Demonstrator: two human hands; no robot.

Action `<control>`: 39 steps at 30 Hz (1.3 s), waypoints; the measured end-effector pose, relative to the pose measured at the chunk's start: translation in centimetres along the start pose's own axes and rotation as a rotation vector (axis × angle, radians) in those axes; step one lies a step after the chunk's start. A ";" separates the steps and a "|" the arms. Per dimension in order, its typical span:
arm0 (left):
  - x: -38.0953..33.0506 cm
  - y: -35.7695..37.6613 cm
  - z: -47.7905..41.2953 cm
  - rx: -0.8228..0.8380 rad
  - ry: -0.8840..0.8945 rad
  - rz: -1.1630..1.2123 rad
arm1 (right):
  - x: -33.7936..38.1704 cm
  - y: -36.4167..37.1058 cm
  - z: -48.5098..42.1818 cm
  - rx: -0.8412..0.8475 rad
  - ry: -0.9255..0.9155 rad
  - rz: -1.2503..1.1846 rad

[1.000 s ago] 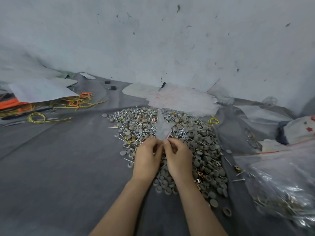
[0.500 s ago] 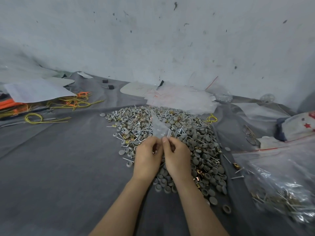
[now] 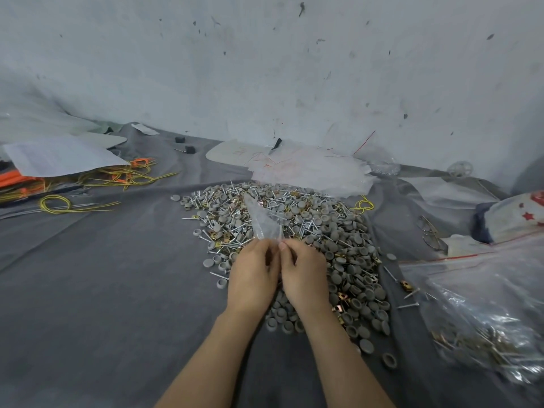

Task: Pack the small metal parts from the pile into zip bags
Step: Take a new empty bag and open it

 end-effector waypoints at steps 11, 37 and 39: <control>-1.9 -0.9 -0.2 -0.134 0.198 -0.070 | 0.0 -0.5 -0.3 -0.037 -0.003 0.106; -5.0 -2.9 0.3 -0.257 0.480 -0.036 | 1.7 0.7 -0.1 0.249 0.311 -0.690; -5.6 -2.3 0.6 -0.204 0.554 -0.037 | 1.5 0.8 -0.1 0.296 0.505 -0.903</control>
Point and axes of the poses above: each hand's wrist, its own z-axis away from the middle knuckle, its own y-axis out of the palm, x = y × z, the point moved 7 cm from there along -z, towards the middle knuckle, and after that the axes turned 13 degrees about -x, right-handed, at the moved point
